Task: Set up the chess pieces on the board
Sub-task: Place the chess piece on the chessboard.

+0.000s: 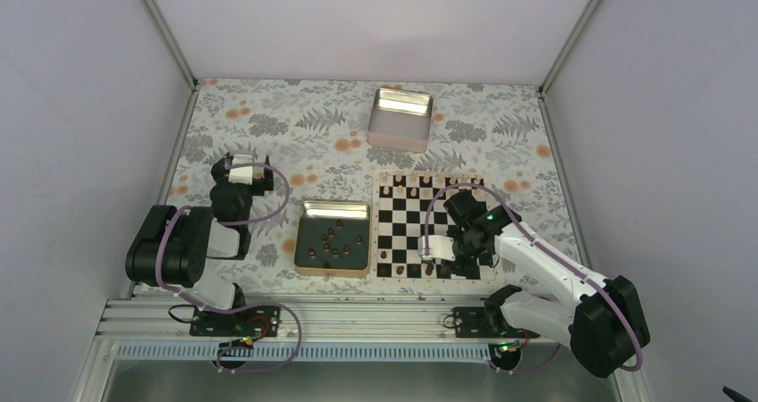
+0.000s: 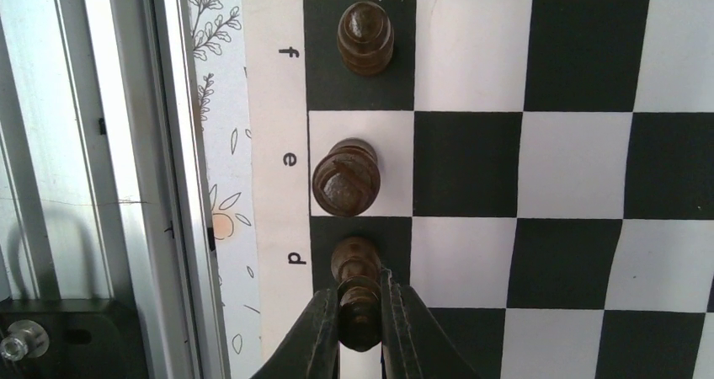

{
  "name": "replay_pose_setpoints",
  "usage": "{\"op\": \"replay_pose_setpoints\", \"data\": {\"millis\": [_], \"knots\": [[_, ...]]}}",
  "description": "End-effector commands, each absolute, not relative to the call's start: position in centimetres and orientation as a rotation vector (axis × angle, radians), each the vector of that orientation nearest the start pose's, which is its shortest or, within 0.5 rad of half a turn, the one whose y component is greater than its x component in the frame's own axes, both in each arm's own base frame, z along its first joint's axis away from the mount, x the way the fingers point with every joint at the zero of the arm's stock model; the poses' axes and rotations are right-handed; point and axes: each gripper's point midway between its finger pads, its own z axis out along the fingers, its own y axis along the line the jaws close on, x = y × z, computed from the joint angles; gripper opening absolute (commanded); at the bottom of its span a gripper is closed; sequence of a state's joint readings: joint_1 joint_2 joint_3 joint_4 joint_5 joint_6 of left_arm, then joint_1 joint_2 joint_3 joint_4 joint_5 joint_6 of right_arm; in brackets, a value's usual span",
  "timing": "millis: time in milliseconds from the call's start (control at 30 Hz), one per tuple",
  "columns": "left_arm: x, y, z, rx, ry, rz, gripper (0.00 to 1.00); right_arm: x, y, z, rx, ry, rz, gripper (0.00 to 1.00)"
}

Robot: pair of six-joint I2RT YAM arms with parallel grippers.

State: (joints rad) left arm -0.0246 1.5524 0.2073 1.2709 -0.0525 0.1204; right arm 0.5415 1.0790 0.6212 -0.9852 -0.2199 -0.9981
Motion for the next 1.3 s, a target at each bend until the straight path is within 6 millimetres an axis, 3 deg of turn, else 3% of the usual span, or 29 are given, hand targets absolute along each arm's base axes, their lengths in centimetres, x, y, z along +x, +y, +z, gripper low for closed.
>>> {"op": "replay_pose_setpoints", "data": {"millis": [0,433,533,767,967,1100,1267], "knots": [[37.6,-0.3,14.4,0.085,1.600,0.110,1.00,12.9,12.0,4.8,-2.073,2.096,0.267,0.06],[37.5,-0.3,14.5,0.085,1.597,0.110,1.00,12.9,11.7,4.2,-2.082,2.115,0.250,0.10],[37.5,-0.3,14.4,0.086,1.598,0.110,1.00,12.9,11.6,4.2,-2.080,2.124,0.247,0.14],[37.5,-0.3,14.5,0.086,1.597,0.110,1.00,12.9,11.5,4.4,-2.079,2.122,0.239,0.36],[37.5,-0.3,14.5,0.086,1.598,0.111,1.00,12.9,11.3,4.8,-2.088,2.122,0.228,0.40],[37.6,-0.4,14.4,0.087,1.598,0.109,1.00,12.9,11.2,5.6,-2.095,2.122,0.216,0.42],[37.5,-0.3,14.4,0.085,1.598,0.110,1.00,14.1,12.4,8.9,-2.067,2.072,0.231,0.43]]}}
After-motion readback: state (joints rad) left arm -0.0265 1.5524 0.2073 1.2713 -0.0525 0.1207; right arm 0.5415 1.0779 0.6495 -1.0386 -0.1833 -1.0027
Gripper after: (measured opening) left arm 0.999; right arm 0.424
